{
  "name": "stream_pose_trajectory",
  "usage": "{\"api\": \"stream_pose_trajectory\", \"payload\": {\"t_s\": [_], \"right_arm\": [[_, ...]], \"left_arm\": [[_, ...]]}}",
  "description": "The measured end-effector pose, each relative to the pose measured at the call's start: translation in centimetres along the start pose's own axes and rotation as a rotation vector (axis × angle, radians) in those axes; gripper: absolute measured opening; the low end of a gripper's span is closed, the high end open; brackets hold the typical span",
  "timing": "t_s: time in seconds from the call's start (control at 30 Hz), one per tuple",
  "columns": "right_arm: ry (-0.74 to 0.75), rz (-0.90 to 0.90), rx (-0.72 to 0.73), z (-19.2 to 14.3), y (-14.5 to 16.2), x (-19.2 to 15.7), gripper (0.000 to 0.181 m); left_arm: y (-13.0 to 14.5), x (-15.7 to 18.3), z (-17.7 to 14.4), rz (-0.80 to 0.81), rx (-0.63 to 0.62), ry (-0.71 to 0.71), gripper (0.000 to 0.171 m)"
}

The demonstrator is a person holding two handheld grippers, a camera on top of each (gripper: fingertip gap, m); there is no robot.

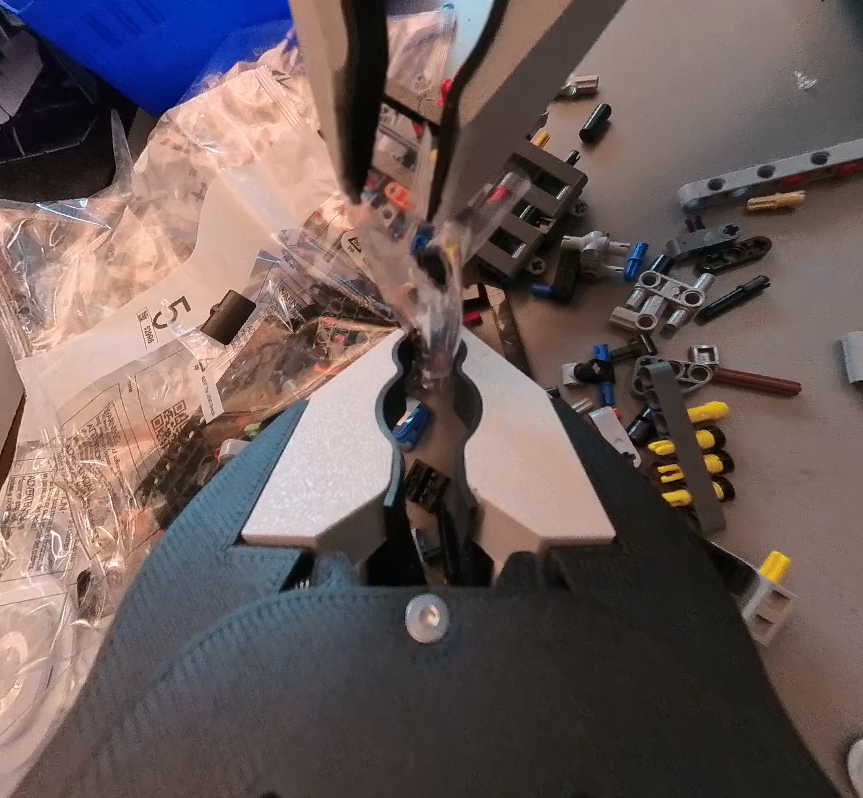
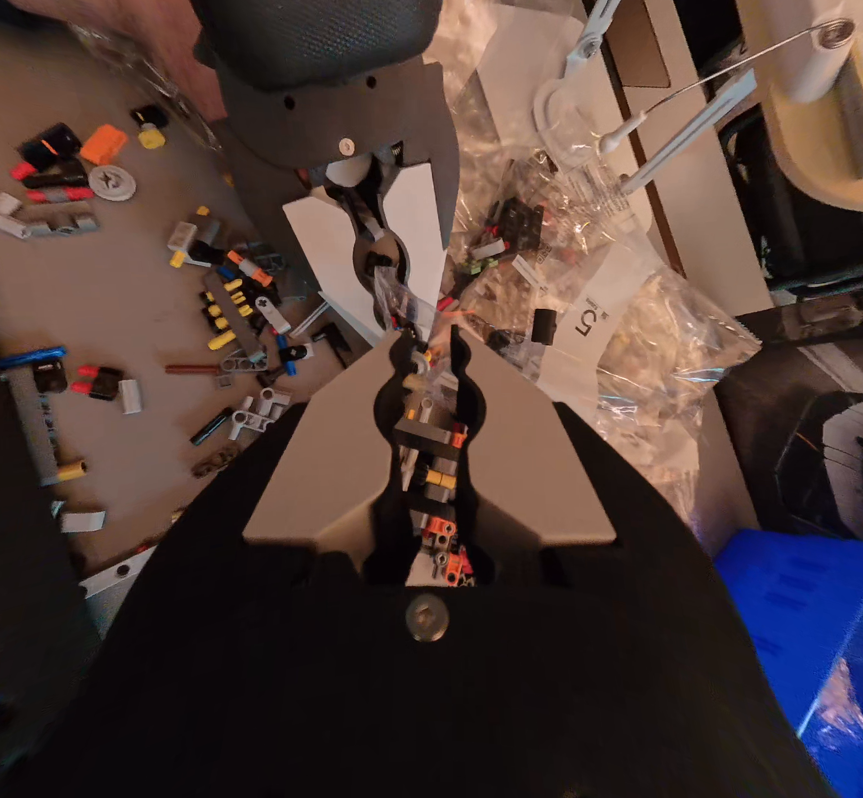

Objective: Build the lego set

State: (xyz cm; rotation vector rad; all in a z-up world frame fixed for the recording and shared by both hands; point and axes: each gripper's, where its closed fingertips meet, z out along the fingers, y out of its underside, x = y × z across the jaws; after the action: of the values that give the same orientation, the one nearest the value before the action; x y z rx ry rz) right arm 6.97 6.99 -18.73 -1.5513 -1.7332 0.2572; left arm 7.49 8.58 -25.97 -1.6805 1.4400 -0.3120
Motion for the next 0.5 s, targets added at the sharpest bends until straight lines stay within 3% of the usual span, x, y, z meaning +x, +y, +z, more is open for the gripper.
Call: {"api": "stream_pose_trajectory", "payload": {"t_s": [0.17,0.27,0.5], "right_arm": [[0.001,0.027,0.083,-1.6,-0.5,0.4,0.012],[-0.104,0.041,0.116,-2.6,-0.3,-1.4,0.011],[-0.361,0.001,-0.05,-0.7,3.7,-7.7,0.015]], "left_arm": [[0.0,0.0,0.0,0.0,-0.001,0.0,0.012],[-0.1,-0.1,0.0,-0.007,0.006,-0.001,0.012],[0.0,-0.2,0.0,-0.012,0.005,-0.003,0.012]]}}
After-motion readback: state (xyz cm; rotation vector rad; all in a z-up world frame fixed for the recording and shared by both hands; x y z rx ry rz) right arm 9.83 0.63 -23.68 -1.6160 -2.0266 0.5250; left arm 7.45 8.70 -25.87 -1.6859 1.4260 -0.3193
